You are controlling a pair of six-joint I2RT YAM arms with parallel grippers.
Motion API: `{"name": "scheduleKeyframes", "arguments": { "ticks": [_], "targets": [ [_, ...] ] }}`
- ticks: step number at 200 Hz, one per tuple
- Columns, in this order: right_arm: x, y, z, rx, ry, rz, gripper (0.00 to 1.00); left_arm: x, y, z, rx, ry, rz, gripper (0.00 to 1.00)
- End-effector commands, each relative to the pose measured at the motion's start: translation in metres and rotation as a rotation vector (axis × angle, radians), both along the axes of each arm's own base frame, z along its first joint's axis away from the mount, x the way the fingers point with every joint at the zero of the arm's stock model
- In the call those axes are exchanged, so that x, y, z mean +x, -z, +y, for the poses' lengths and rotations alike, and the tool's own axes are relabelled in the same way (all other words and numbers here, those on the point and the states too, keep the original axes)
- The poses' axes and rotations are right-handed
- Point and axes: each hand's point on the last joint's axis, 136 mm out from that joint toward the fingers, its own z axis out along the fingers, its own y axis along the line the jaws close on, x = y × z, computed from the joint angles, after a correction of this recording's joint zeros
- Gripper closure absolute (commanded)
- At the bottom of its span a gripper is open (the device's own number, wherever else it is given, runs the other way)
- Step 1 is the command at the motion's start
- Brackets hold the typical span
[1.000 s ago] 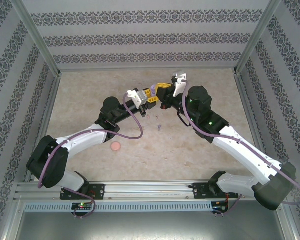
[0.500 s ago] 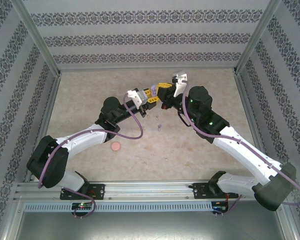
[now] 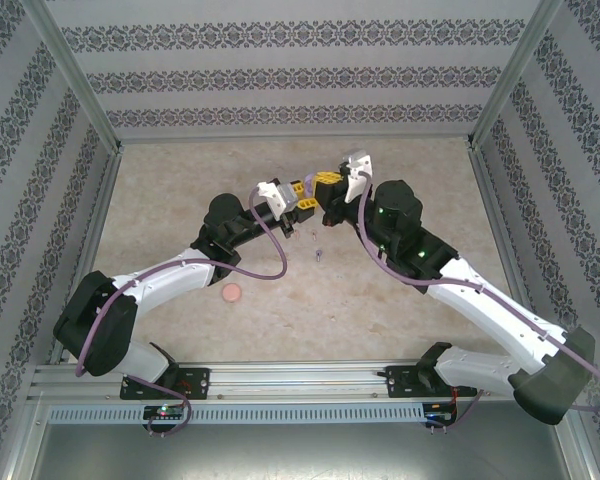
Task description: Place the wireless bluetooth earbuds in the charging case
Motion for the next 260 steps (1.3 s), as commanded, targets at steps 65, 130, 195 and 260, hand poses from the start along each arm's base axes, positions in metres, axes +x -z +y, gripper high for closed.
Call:
{"name": "scheduleKeyframes", "arguments": {
  "ticks": [65, 130, 195, 260],
  "targets": [
    [-0.005, 0.058, 0.004, -0.192, 0.056, 0.011, 1.0, -0.012, -0.06, 0.007, -0.117, -0.005, -0.135, 1.0],
    [-0.011, 0.055, -0.011, -0.112, 0.102, 0.027, 1.0, -0.013, -0.062, 0.009, -0.127, -0.008, -0.139, 1.0],
    [-0.011, 0.044, -0.016, 0.05, 0.032, 0.104, 1.0, -0.017, -0.066, 0.01, -0.135, -0.002, -0.146, 1.0],
    [-0.011, 0.042, -0.015, 0.037, 0.018, 0.101, 1.0, -0.019, -0.07, 0.01, -0.139, 0.003, -0.152, 1.0]
  ]
}}
